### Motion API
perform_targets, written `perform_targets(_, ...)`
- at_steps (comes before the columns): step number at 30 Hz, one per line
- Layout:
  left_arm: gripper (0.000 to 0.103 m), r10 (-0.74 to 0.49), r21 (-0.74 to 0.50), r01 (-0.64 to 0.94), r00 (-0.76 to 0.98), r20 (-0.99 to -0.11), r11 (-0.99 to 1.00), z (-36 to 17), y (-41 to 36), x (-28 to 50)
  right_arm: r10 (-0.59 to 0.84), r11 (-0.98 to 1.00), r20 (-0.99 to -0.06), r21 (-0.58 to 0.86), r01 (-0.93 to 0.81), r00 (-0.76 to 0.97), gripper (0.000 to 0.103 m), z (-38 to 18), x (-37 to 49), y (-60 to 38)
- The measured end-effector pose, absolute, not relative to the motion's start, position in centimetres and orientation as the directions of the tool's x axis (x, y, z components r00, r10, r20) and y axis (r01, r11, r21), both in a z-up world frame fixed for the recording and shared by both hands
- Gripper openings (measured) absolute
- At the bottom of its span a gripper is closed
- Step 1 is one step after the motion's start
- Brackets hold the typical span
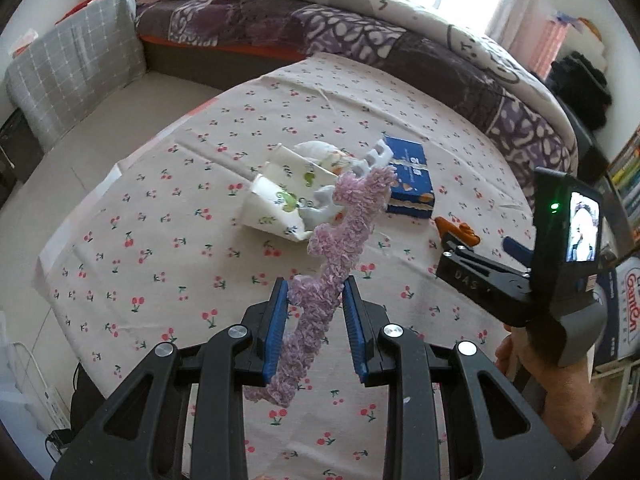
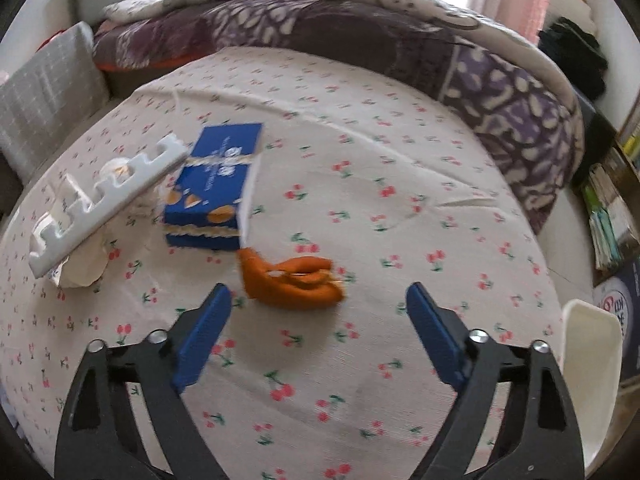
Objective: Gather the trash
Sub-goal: 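Grasp the orange peel with the right tool while the left tool holds the pink strip, then carry the pink strip with the left tool while the right tool carries the orange peel to the bin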
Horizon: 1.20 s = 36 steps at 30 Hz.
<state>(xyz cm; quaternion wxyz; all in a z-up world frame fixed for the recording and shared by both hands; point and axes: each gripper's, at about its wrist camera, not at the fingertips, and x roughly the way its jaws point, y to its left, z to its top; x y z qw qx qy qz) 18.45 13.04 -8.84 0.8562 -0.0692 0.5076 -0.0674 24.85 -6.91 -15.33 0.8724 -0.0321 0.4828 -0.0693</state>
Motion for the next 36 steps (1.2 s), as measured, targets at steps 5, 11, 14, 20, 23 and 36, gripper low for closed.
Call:
perform_targets(5,0.028,-0.184,-0.192,0.034,0.487,-0.854,0.981,-8.6,13.6,18.3,-0.122,0.993,-0.861,-0.104,0.064,0.495,0.053,-16.5,25.3,-6.4)
perform_targets(11,0.028,-0.173,-0.191,0.016,0.5,-0.849,0.982,-8.4,13.9,18.4,-0.059,0.997,-0.842,-0.022,0.074,0.536,0.038,-15.6,25.1,-7.1)
perform_targets(14,0.028,-0.155,-0.185,-0.006,0.522,-0.839,0.983,-7.9,14.1,18.4,-0.028,0.996,-0.827,0.025,0.087,0.562,0.029,-14.3,24.7,-7.6)
perform_targets(20,0.028,-0.111,-0.167,-0.038,0.597,-0.794,0.985,-6.0,13.9,18.3,0.0,0.995,-0.77,0.061,0.074,0.638,0.025,-10.8,23.2,-7.8)
perform_targets(23,0.028,-0.08,-0.143,-0.048,0.632,-0.771,0.989,-5.2,13.5,18.1,0.024,0.995,-0.747,0.085,0.06,0.664,0.024,-9.4,22.4,-8.0)
perform_targets(36,0.029,-0.074,-0.136,-0.039,0.679,-0.731,0.99,-3.6,10.8,18.1,0.058,0.99,-0.678,0.133,0.044,0.732,0.023,-4.5,18.3,-10.6)
